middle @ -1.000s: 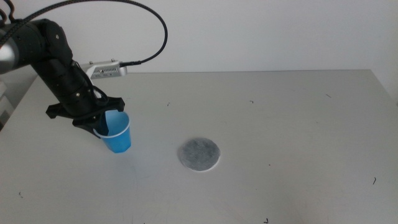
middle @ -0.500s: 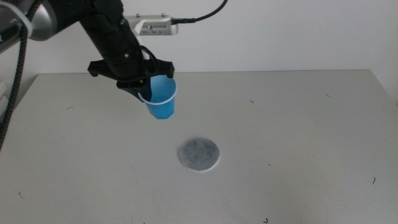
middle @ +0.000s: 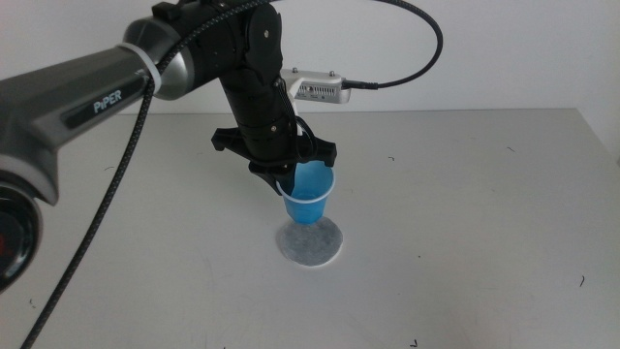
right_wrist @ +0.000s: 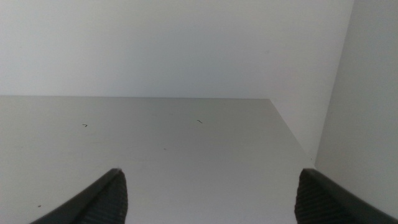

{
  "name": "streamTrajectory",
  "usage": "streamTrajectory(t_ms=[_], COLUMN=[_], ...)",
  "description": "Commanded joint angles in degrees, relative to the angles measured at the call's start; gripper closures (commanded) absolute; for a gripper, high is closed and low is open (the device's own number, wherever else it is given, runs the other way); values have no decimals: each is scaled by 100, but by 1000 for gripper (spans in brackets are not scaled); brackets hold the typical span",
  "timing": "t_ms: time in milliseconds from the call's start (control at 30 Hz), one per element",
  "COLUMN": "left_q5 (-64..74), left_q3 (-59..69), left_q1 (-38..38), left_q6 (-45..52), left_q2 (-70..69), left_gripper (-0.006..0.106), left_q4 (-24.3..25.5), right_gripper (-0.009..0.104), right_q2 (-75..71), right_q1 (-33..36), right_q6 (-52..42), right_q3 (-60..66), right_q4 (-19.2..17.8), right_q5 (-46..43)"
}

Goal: Place an empty cup on a cup mat.

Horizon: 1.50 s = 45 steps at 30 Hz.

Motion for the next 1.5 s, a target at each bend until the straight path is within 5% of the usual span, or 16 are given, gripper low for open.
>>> streamTrajectory(t_ms=[0, 567, 800, 1133, 1467], left_q5=[-239, -519, -358, 495, 606], left_q3=[-175, -168, -187, -966, -1560], left_q1=[-94, -151, -151, -140, -140], left_q6=[-76, -60, -18, 51, 789], left_q2=[-162, 471, 463, 455, -557], left_gripper=[100, 100, 73, -1, -4], left_q4=[-30, 117, -108, 156, 272], right_gripper=[1, 1, 1, 1, 1], right_q2=[-110, -110, -110, -110, -110], right_q1=[11, 11, 11, 11, 11], right_q6=[-49, -49, -49, -49, -49], right_q3=[-66, -66, -66, -66, -66], right_q4=[-52, -52, -52, -52, -52], right_q5=[-445, -445, -445, -445, -445])
